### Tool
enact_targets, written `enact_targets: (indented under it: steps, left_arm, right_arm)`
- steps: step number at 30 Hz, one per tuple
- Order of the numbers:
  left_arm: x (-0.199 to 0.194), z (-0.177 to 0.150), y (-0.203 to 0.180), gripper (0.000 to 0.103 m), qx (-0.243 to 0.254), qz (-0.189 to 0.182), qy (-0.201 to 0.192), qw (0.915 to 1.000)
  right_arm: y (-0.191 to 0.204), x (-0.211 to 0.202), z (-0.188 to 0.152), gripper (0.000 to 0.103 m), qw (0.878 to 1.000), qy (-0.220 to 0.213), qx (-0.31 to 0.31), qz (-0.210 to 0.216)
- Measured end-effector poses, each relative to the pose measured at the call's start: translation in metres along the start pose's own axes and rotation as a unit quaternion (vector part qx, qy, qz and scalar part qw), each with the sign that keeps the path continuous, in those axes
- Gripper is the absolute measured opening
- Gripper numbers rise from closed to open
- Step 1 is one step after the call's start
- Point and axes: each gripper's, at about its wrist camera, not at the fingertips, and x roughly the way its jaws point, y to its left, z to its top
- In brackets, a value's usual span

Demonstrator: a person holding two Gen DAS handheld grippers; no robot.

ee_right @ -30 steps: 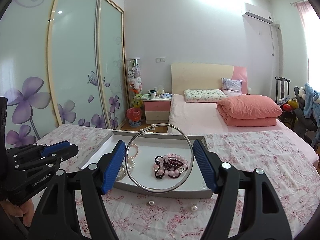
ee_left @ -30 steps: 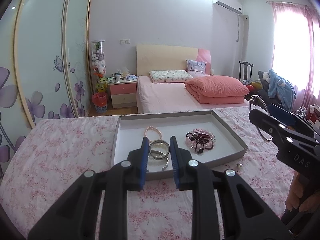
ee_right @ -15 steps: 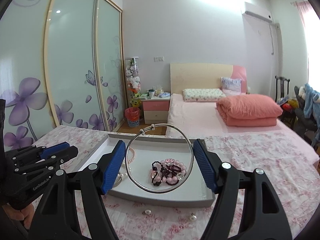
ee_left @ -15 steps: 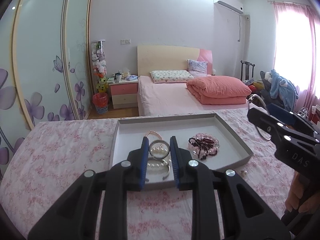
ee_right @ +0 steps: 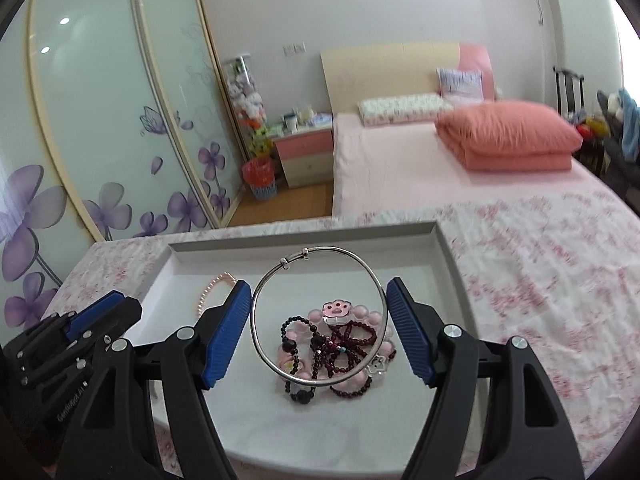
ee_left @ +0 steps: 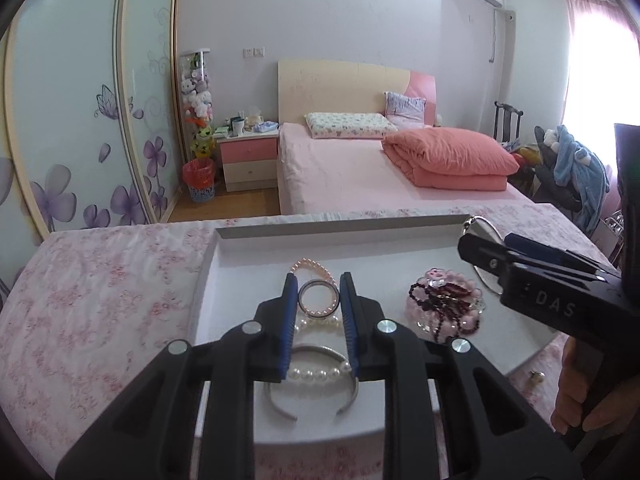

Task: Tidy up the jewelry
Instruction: 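Open both tools to release the ring and bangle into the tray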

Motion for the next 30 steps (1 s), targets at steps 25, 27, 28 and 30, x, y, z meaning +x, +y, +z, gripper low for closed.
enact_targets:
  steps: [25,27,28,30]
  left_arm:
    - [-0.055,-0.016,0.02,0.042,-0.039,-0.015,0.001,0.9991]
    - [-0.06,-0.022,0.011,0.043,-0.032,-0.023,0.005,0.9992]
    - [-0.061,-0.024,0.009,0.043,-0.029,-0.025,0.006,0.9993]
    - [-0.064,-0.028,0.005,0.045,-0.025,-0.028,0.01,0.9992]
  right_arm:
    - [-0.036,-0.086,-0.03,0.068,1.0,0.004,-0.005,-0.02]
    - [-0.041,-0.089,-0.038,0.066,1.0,0.012,-0.006,-0.025]
    - [-0.042,-0.09,-0.043,0.065,0.999,0.019,-0.008,-0.027]
    - [-0.045,-0.089,-0.052,0.064,0.999,0.031,-0.012,-0.033]
